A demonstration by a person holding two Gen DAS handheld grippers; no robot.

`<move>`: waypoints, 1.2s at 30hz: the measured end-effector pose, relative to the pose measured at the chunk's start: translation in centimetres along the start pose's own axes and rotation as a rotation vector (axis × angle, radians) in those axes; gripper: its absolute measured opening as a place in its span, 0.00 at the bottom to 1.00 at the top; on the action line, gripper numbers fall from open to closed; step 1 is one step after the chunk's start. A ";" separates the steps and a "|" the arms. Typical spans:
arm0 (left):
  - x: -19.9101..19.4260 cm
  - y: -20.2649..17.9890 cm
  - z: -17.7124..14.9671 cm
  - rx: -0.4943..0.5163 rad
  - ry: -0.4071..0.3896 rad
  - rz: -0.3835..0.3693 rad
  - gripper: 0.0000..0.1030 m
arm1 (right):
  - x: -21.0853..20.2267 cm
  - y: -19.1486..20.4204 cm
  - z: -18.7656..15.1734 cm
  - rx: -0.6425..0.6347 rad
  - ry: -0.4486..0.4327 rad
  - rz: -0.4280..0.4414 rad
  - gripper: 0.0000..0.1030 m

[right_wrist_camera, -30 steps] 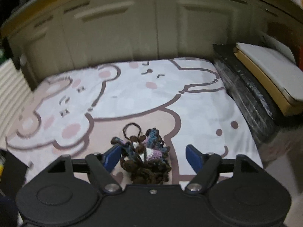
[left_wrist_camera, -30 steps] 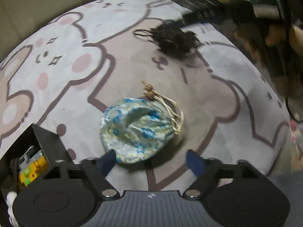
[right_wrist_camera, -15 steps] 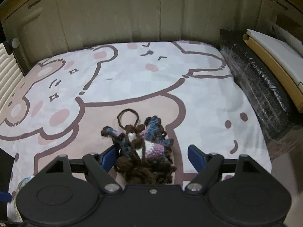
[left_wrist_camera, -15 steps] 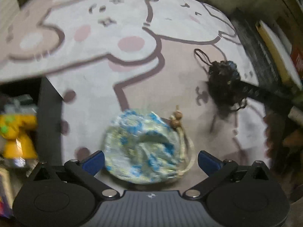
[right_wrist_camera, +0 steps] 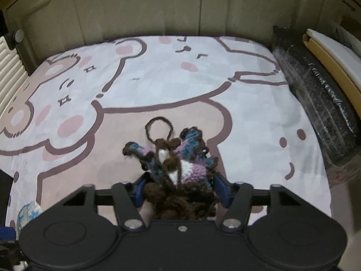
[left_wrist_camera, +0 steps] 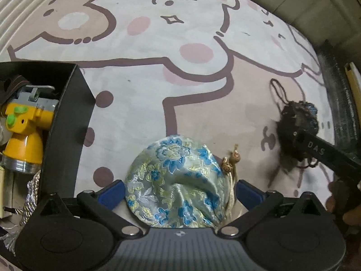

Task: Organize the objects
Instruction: 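Grasp the floral silk pouch with the left tool while the right tool lifts the hair ties, then carry the pouch with the left tool while the right tool carries the hair ties to the box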

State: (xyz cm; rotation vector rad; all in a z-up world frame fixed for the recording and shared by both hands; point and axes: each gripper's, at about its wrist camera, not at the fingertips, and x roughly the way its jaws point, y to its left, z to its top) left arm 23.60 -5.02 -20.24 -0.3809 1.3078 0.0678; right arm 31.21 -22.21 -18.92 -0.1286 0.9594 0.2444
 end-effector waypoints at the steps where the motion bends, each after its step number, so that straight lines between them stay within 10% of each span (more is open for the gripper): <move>1: 0.3 -0.1 -0.1 0.010 -0.001 0.011 1.00 | 0.0 0.1 0.0 -0.008 0.002 0.001 0.52; 7: 1.2 -1.4 -0.8 0.141 -0.032 0.088 0.98 | -0.3 -0.1 0.1 0.001 0.005 0.010 0.46; 19: -0.8 -1.1 -0.3 0.196 -0.077 0.020 0.63 | -2.0 -0.2 0.4 0.042 -0.016 0.034 0.42; 36: -7.0 -2.0 0.0 0.272 -0.229 -0.035 0.63 | -8.8 -0.3 1.2 0.166 -0.132 0.072 0.42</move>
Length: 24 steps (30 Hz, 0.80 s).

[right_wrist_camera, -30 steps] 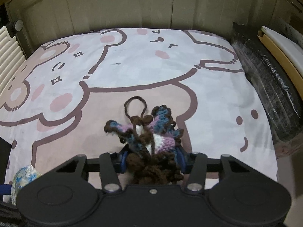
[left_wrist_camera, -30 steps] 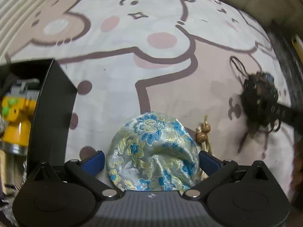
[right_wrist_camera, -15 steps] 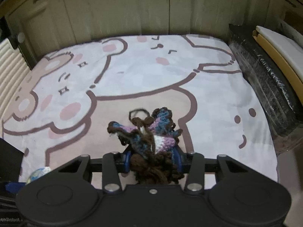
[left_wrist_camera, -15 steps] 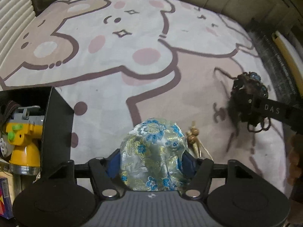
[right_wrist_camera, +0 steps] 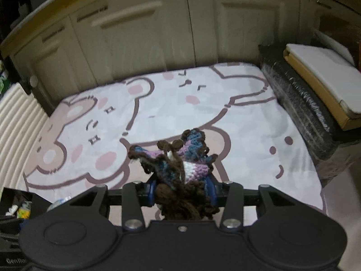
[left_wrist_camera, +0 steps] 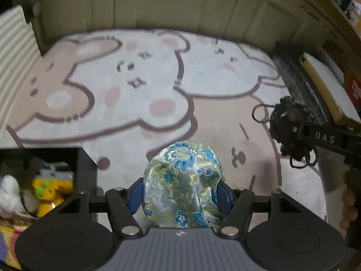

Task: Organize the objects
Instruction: 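Carry the pouch with the left tool while the right tool carries the hair ties to the box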

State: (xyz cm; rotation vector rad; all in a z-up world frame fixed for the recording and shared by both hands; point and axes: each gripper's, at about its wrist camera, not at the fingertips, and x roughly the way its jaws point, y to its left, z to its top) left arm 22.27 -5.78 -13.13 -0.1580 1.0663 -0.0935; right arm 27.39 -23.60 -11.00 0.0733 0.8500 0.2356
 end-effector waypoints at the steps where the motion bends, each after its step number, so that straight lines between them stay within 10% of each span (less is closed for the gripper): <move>1: -0.5 0.1 0.2 0.001 -0.014 0.000 0.63 | -0.5 0.1 0.1 0.009 -0.007 0.008 0.42; 24: -10.5 5.8 1.5 -0.039 -0.218 0.056 0.63 | -8.6 6.6 0.3 0.042 -0.105 0.156 0.42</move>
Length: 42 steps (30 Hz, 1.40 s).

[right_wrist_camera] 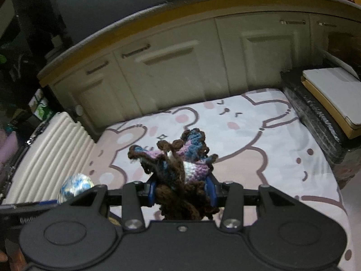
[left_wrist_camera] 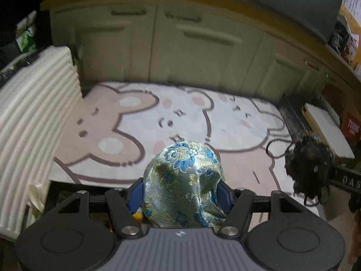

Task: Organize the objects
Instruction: 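Carry the pouch with the left tool while the right tool carries the hair ties to the box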

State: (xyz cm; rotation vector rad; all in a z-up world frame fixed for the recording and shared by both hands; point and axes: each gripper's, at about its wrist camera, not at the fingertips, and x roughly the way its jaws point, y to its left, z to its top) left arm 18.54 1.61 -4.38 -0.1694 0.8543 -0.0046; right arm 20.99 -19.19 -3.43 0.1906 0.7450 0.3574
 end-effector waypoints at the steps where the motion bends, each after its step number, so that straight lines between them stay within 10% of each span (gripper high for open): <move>1: -0.6 0.4 0.2 0.001 -0.018 0.006 0.63 | -0.2 0.4 0.0 -0.002 -0.001 0.012 0.42; 15: -6.6 7.0 0.7 -0.028 -0.172 0.148 0.63 | -0.8 8.1 -1.5 -0.102 0.023 0.176 0.42; 27: -6.7 12.9 -0.6 -0.154 -0.174 0.214 0.63 | 3.4 14.2 -6.8 -0.064 0.274 0.370 0.43; 42: -1.9 15.4 -2.0 -0.026 -0.104 0.359 0.63 | 10.7 16.7 -13.1 0.067 0.551 0.419 0.43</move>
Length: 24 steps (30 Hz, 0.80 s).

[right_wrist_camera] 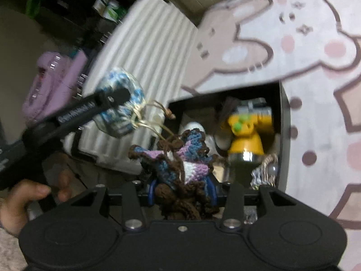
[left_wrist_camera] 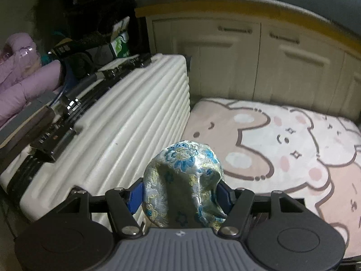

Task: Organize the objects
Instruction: 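Carry the pouch with the left tool while the right tool carries the hair ties to the box, then lower the pouch and hair ties into the black box and open both tools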

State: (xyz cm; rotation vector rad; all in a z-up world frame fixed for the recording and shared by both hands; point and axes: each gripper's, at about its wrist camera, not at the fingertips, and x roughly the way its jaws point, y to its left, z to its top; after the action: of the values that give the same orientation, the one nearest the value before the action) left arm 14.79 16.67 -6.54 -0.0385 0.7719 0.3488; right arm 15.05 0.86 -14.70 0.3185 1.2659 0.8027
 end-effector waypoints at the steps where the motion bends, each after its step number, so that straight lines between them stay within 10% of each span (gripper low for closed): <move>1: 0.4 -0.1 -0.2 0.012 0.011 -0.007 0.63 | 0.4 -0.2 0.0 0.005 0.008 -0.011 0.43; 12: 5.1 -2.9 -2.1 0.135 0.171 -0.112 0.63 | 2.0 -0.8 -0.9 -0.075 0.055 -0.109 0.44; 19: 7.6 -3.2 -3.2 0.098 0.265 -0.185 0.63 | 0.4 -0.5 -0.3 -0.119 0.022 -0.138 0.71; 24: 8.0 -3.0 -3.6 0.073 0.282 -0.203 0.75 | -1.3 -0.2 0.7 -0.136 -0.027 -0.148 0.69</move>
State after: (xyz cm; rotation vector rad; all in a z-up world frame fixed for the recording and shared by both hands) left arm 18.65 15.64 -14.95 -0.0980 1.0498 0.1226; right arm 15.71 -0.01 -13.66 0.1240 1.1883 0.7509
